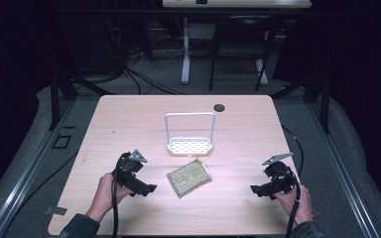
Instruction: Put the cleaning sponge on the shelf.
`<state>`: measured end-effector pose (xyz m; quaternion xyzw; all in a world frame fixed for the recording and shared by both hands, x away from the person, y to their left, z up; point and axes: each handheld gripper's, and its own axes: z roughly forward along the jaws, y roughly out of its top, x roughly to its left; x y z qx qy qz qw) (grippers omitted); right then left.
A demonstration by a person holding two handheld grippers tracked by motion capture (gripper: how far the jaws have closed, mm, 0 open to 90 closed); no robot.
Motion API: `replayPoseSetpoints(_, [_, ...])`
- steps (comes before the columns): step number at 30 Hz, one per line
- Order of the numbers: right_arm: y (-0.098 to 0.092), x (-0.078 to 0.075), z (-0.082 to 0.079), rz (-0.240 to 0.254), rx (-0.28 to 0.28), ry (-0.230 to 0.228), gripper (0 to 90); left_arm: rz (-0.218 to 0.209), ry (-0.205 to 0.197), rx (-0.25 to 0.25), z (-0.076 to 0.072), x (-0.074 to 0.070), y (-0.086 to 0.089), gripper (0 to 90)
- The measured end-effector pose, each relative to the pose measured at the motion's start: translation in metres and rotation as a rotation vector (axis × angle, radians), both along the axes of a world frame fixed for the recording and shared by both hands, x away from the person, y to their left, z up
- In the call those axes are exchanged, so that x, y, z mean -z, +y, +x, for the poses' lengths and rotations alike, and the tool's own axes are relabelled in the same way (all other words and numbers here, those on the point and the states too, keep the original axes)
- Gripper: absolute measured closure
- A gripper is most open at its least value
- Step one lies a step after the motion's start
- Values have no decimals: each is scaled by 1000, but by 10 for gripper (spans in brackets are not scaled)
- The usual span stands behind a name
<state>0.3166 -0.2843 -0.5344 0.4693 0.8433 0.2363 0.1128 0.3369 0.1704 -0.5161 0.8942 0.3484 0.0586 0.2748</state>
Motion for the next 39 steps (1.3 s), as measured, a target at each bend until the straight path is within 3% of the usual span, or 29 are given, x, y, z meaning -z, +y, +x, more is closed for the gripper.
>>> replayPoseSetpoints(7, [-1, 0, -1, 15, 10, -10, 40, 19, 26, 56, 4, 7, -24, 0])
replayPoseSetpoints(23, [1, 1, -1, 2, 6, -5, 51, 37, 13, 104, 20, -4, -60, 0])
replayPoseSetpoints(35, [1, 0, -2, -10, 2, -13, 56, 59, 40, 145, 28, -3, -91, 0])
replayPoseSetpoints(39, [2, -1, -3, -4, 5, -18, 56, 74, 23, 148, 29, 0, -103, 0])
